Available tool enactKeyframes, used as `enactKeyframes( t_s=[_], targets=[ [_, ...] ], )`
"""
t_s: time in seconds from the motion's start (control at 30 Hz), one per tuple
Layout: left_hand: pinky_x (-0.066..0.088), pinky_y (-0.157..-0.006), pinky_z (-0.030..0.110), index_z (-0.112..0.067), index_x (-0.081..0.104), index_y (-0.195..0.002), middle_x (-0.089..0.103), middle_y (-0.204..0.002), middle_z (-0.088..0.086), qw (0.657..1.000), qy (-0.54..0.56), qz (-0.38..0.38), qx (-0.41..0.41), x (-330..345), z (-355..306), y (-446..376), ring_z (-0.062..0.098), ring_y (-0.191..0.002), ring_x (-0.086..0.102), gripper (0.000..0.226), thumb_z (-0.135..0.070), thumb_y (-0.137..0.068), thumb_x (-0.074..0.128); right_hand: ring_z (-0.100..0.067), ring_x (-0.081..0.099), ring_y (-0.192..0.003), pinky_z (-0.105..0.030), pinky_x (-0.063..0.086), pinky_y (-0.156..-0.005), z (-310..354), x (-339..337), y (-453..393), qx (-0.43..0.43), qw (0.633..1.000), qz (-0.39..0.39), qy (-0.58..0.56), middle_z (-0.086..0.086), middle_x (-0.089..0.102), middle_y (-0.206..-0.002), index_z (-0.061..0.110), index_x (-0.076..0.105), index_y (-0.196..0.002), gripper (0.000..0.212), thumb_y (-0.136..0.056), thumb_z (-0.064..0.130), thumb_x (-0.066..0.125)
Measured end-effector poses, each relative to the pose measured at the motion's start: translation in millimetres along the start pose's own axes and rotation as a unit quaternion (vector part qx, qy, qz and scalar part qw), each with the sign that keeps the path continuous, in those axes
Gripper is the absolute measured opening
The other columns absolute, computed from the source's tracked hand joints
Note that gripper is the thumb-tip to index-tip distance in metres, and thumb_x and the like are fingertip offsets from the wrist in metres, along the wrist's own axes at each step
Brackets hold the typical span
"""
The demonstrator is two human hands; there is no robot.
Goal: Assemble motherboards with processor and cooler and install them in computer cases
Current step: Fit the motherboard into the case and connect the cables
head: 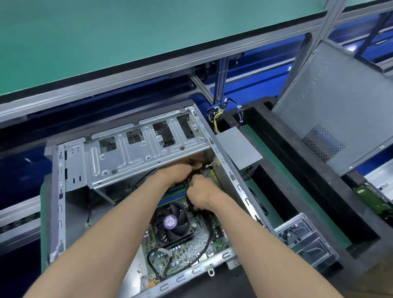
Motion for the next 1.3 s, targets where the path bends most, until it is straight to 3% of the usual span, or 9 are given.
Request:
enactKeyframes(
  t_s=[0.13, 0.27, 0.4, 0.57, 0.7, 0.87, 1.03, 1.17, 1.3],
  targets=[
    [0.043, -0.090, 0.032, -0.012, 0.057, -0.136, 0.058, -0.139, 0.012, 0.996, -0.091, 0.007, -0.009, -1.0, 27.5, 9.3, 0.029, -0.120, 0.057, 0.044, -0.036, -0.110, 0.032, -0.030, 0.063, -0.087, -0.033, 0.049, -0.069, 2.5, -5.7, 3.3, -0.002, 0.999, -0.028, -0.024, -0.026, 0.058, -0.125, 0.001, 0.048, -0.114, 0.019, -0.097, 0.003, 0.038],
    [0.038, -0.061, 0.030, -0.015, 0.064, -0.102, 0.068, -0.097, 0.006, 0.993, -0.021, -0.116, 0.015, -16.3, 37.1, 26.9, 0.026, -0.095, 0.060, 0.028, -0.040, -0.102, 0.052, -0.028, 0.055, -0.083, -0.030, 0.041, -0.068, 0.9, -21.5, 10.7, -0.003, 0.996, -0.085, 0.030, -0.017, 0.060, -0.103, 0.005, 0.052, -0.092, 0.007, -0.097, 0.009, 0.048],
    [0.048, -0.063, 0.028, -0.017, 0.067, -0.072, 0.065, -0.072, -0.003, 0.987, 0.056, -0.150, 0.005, -11.7, 42.0, 45.7, 0.022, -0.080, 0.066, 0.036, -0.052, -0.082, 0.073, -0.031, 0.061, -0.099, -0.040, 0.053, -0.088, -2.4, -23.8, 17.5, 0.000, 0.998, -0.068, 0.017, -0.020, 0.063, -0.117, -0.002, 0.059, -0.119, 0.026, -0.100, 0.011, 0.047],
    [0.051, -0.084, 0.040, -0.016, 0.069, -0.088, 0.069, -0.102, 0.006, 0.993, -0.050, -0.100, -0.027, 0.4, 31.7, 50.3, 0.028, -0.096, 0.064, 0.043, -0.054, -0.067, 0.074, -0.024, 0.062, -0.068, -0.036, 0.047, -0.060, -8.5, -14.9, 22.4, 0.033, 0.994, -0.018, -0.100, -0.017, 0.066, -0.093, -0.003, 0.051, -0.119, 0.022, -0.099, 0.003, 0.043],
    [0.046, -0.065, 0.036, -0.014, 0.052, -0.063, 0.058, -0.066, 0.012, 0.989, 0.126, -0.076, -0.013, 8.1, 33.7, 50.2, 0.032, -0.067, 0.054, 0.029, -0.030, -0.076, 0.073, -0.015, 0.052, -0.044, -0.024, 0.036, -0.042, -12.4, -15.3, 31.1, 0.041, 0.989, -0.009, -0.140, -0.011, 0.062, -0.073, 0.000, 0.052, -0.108, 0.015, -0.095, 0.001, 0.046],
    [0.035, -0.060, 0.027, -0.012, 0.063, -0.064, 0.059, -0.067, -0.007, 0.952, 0.282, -0.123, 0.006, -6.0, 42.7, 58.5, 0.017, -0.063, 0.052, 0.029, -0.032, -0.085, 0.065, -0.020, 0.051, -0.072, -0.029, 0.041, -0.058, -6.1, -16.0, 30.5, -0.003, 0.998, -0.023, -0.065, -0.010, 0.053, -0.088, 0.004, 0.054, -0.104, 0.013, -0.098, 0.005, 0.043],
    [0.043, -0.042, 0.023, -0.001, 0.071, -0.092, 0.071, -0.062, 0.007, 0.899, 0.424, -0.108, -0.010, -1.1, 60.6, 53.7, 0.013, -0.046, 0.058, 0.020, -0.020, -0.094, 0.065, -0.012, 0.061, -0.042, -0.022, 0.052, -0.047, -11.9, -19.6, 32.3, -0.003, 0.999, -0.046, -0.018, -0.013, 0.063, -0.083, 0.004, 0.054, -0.096, 0.013, -0.099, 0.003, 0.042],
    [0.038, -0.037, 0.020, 0.000, 0.072, -0.089, 0.059, -0.052, 0.002, 0.876, 0.471, -0.099, -0.006, 3.1, 64.1, 48.0, 0.010, -0.042, 0.051, 0.022, -0.022, -0.093, 0.071, -0.022, 0.058, -0.059, -0.028, 0.048, -0.056, -11.8, -25.6, 29.5, -0.017, 0.996, -0.082, -0.007, -0.012, 0.056, -0.073, 0.005, 0.052, -0.070, 0.023, -0.093, 0.000, 0.055],
    [0.036, -0.036, 0.019, -0.001, 0.072, -0.090, 0.058, -0.050, -0.002, 0.867, 0.486, -0.112, 0.007, 3.4, 57.8, 45.9, 0.010, -0.042, 0.051, 0.022, -0.022, -0.095, 0.070, -0.019, 0.057, -0.077, -0.037, 0.053, -0.073, 0.4, -37.9, 30.3, -0.082, 0.984, -0.138, -0.079, -0.008, 0.063, -0.080, -0.003, 0.070, -0.094, 0.010, -0.085, 0.002, 0.069]
  ],
)
Point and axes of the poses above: each hand's wrist, its own y-axis away from the middle knuckle, its own x-axis out of the palm, z = x × y, the point moved 10 cm from there along -y, towards the middle knuckle
